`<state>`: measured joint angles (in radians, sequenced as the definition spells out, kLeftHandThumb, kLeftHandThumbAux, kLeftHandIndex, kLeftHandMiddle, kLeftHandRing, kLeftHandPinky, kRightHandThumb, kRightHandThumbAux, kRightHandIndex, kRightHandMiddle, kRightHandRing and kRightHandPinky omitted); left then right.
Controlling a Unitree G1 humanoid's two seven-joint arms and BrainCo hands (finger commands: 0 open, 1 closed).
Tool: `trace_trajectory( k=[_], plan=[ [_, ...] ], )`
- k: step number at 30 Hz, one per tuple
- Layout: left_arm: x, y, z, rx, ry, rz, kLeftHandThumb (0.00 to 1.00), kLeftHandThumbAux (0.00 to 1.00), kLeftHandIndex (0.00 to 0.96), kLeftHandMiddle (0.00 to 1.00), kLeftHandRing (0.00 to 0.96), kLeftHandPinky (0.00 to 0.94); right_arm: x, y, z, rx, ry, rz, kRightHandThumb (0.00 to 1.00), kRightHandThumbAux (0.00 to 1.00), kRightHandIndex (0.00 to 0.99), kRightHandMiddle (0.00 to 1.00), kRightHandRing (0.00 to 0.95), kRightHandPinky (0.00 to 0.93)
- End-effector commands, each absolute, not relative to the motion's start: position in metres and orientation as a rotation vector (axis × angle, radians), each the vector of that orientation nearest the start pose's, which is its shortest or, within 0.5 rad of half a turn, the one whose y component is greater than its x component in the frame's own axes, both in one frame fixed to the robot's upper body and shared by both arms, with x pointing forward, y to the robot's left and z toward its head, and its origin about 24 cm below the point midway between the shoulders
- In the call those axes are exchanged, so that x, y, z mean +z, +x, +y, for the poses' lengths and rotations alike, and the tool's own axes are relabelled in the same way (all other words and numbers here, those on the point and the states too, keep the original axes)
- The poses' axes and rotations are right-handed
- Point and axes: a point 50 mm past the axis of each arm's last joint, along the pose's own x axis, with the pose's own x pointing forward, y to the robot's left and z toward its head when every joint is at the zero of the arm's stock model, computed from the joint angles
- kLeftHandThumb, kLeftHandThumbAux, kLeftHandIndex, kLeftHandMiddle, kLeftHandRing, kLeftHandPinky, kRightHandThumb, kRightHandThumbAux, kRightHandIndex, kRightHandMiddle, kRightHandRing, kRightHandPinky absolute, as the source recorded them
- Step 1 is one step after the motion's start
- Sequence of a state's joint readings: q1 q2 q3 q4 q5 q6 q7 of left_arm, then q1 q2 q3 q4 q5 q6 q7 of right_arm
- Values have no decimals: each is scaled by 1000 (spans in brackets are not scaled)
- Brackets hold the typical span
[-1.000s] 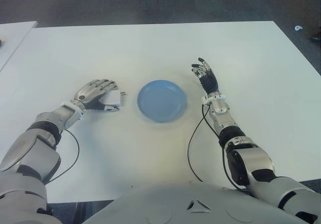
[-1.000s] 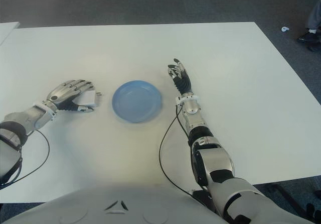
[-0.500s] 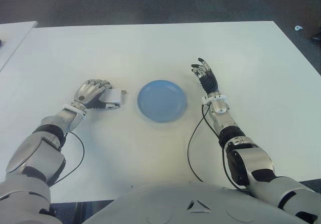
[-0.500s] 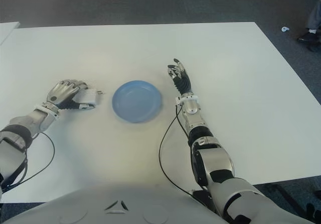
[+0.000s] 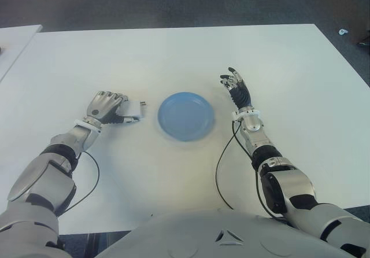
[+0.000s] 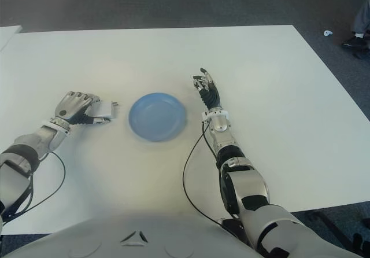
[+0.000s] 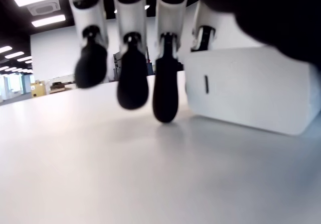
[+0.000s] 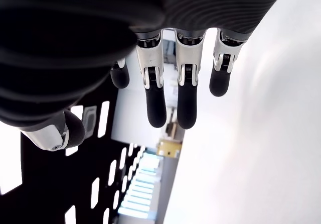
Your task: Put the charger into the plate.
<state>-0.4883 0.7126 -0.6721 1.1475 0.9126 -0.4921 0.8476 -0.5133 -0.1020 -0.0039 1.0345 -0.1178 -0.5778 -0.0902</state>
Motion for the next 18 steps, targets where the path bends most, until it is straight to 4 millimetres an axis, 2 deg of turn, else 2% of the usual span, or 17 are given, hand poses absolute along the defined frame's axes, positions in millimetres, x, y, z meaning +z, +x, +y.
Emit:
trace_trajectory(
  k=[1, 18],
  plan=[
    [-4, 264, 287, -277, 1648, -250, 737, 697, 444, 849, 846, 839, 8, 324, -147, 57, -215, -41, 0, 394, 0, 276, 270, 167],
    [10, 267, 287, -255, 1591, -285, 728, 701, 443, 848, 842, 808, 9, 324, -145, 50, -199, -43, 0, 393, 0, 282, 285, 190]
  ],
)
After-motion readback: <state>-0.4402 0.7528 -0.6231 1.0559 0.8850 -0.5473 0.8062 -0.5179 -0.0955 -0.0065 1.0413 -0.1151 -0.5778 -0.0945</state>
